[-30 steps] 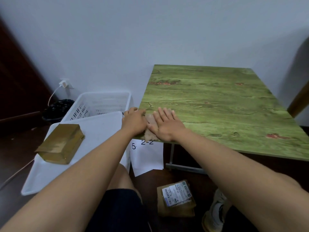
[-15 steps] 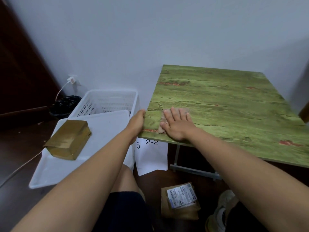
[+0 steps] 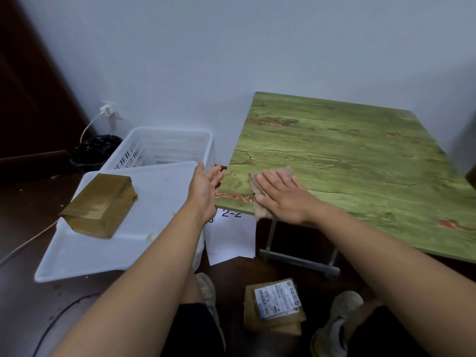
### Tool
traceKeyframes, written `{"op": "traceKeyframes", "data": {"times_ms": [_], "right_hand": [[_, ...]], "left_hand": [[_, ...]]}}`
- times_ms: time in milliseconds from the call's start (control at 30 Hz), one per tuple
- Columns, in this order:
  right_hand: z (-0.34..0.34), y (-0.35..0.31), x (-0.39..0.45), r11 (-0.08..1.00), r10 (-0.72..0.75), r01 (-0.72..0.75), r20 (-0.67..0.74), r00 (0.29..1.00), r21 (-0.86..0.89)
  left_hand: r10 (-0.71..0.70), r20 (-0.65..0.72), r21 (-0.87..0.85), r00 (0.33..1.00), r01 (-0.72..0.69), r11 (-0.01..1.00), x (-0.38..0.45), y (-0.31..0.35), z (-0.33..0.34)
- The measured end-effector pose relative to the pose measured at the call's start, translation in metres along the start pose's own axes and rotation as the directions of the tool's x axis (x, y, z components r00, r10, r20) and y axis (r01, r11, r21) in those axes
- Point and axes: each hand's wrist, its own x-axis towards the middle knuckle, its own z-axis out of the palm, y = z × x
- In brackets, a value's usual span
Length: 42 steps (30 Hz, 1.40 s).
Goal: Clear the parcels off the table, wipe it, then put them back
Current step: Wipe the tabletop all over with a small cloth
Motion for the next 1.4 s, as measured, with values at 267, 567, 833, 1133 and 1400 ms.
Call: {"op": "traceKeyframes", "data": {"times_ms": [267,567,833,1133,1400], "right_hand": [[0.010,-0.053,0.022,0.967,-0.235,0.231,-0.030,0.971,-0.105],[0.004,0.002,-0.021,0.969,-0.201,0.210,-0.078,0.976,0.132],[0.002,0.001,-0.029,0.927,-0.373,0.336,-0.305,0.876,-0.169],[-0.052,-0.021,0.000,0.762,-0.067,0.166,-0.179,0.982,0.626],[0.020,-0.050,-0.009,0.987,-0.134,0.074,-0.469,0.873,-0.143]], "left_hand": [[-0.061,-0.018,-0.013,0.998,0.061,0.998,0.017,0.005,-0.009],[0.077,-0.112,0.278,0.991,-0.043,0.960,0.011,0.008,0.007],[0.127,-0.142,0.346,0.982,-0.071,0.936,0.017,0.016,0.014],[0.103,-0.135,0.294,0.985,-0.059,0.954,0.014,0.015,0.016],[0.107,-0.116,0.304,0.988,-0.067,0.950,0.019,0.019,0.016]]}}
